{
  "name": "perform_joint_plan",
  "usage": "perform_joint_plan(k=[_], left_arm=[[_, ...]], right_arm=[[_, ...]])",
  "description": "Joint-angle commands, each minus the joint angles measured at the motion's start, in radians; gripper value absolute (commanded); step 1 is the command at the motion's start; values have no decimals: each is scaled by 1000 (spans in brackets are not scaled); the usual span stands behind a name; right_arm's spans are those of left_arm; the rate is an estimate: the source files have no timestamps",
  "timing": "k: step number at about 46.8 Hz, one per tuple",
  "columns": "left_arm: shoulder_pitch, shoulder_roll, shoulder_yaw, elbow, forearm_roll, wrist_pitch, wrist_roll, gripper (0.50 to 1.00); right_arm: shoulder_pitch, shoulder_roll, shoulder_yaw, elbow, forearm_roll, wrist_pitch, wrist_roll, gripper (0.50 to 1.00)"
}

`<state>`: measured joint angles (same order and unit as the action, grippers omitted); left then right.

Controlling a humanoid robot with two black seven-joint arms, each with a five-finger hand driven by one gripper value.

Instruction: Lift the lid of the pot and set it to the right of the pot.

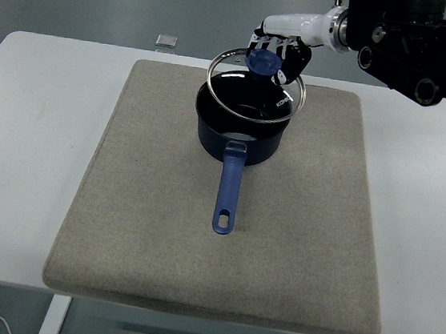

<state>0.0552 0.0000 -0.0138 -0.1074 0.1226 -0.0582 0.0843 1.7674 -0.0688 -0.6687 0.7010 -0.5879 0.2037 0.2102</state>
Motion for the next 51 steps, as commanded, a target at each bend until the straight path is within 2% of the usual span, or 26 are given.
perform_joint_plan(k=[1, 21, 39, 51], left_arm=[[0, 0, 0, 0, 0, 0, 0, 1000], [0, 0, 0, 0, 0, 0, 0, 1000], [0, 0, 0, 0, 0, 0, 0, 1000], [0, 0, 0, 0, 0, 0, 0, 1000]], right_arm=[[0, -14, -2, 0, -3, 3, 0, 500], [-6, -40, -31, 0, -7, 2, 1, 500], [-31, -137, -32, 0, -12, 3, 5, 500], [-80, -169, -34, -11, -16, 2, 9, 500]])
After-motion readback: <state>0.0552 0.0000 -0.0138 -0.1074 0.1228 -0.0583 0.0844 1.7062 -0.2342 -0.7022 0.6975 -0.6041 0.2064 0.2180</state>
